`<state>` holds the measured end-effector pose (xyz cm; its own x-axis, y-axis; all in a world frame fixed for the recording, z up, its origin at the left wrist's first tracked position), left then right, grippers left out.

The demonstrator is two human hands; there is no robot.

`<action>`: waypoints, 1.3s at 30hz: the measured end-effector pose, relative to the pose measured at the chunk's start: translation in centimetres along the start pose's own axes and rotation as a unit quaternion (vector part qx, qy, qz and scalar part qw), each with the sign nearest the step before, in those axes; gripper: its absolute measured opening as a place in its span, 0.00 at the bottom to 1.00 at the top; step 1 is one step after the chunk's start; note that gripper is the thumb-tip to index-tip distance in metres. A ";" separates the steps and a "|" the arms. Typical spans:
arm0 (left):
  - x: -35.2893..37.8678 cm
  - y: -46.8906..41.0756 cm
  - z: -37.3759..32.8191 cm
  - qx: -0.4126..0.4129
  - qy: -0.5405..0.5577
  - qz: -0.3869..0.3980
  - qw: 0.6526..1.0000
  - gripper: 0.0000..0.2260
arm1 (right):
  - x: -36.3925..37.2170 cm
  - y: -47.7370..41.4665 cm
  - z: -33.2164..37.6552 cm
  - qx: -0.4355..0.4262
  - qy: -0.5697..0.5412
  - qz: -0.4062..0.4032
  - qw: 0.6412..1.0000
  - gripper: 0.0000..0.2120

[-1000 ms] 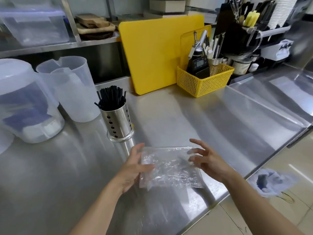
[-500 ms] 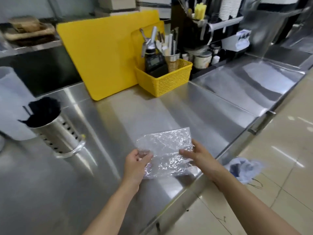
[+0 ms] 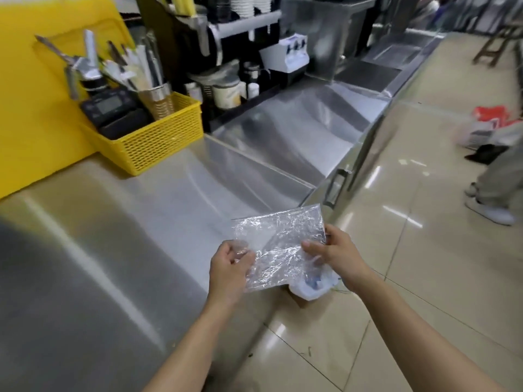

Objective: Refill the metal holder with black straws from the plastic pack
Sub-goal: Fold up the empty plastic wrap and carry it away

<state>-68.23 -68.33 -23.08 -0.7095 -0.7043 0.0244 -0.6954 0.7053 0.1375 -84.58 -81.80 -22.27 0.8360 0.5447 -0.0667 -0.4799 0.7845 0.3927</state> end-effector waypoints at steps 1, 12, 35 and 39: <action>1.3 -0.4 0.4 -0.005 0.002 0.010 1.000 0.07 | -1.2 -0.6 -0.2 0.002 0.006 -0.011 1.000 0.13; 16.5 -5.9 5.8 -0.066 -0.026 0.086 0.994 0.06 | -13.4 -11.1 -3.0 0.076 0.067 -0.093 0.990 0.11; 29.2 -15.9 33.0 -0.150 -0.403 0.195 0.881 0.26 | -20.6 -33.6 -26.4 0.101 0.367 -0.023 0.925 0.11; 30.3 -18.1 43.1 -0.112 -0.559 0.257 0.781 0.18 | -17.5 -37.8 -36.8 0.051 0.535 0.073 0.840 0.23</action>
<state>-82.07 -99.02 -67.55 -0.6324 0.2654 -0.7278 -0.3376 0.7511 0.5673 -90.85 -110.05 -69.72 0.0268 0.6309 -0.7754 -0.4858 0.6861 0.5415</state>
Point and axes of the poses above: each hand's wrist, its own y-axis away from the middle knuckle, its own x-axis out of the palm, z = x × y, the point moved 7 cm from there along -y, towards the middle knuckle, and after that the axes turned 8 degrees about x, right-handed, at the moved point
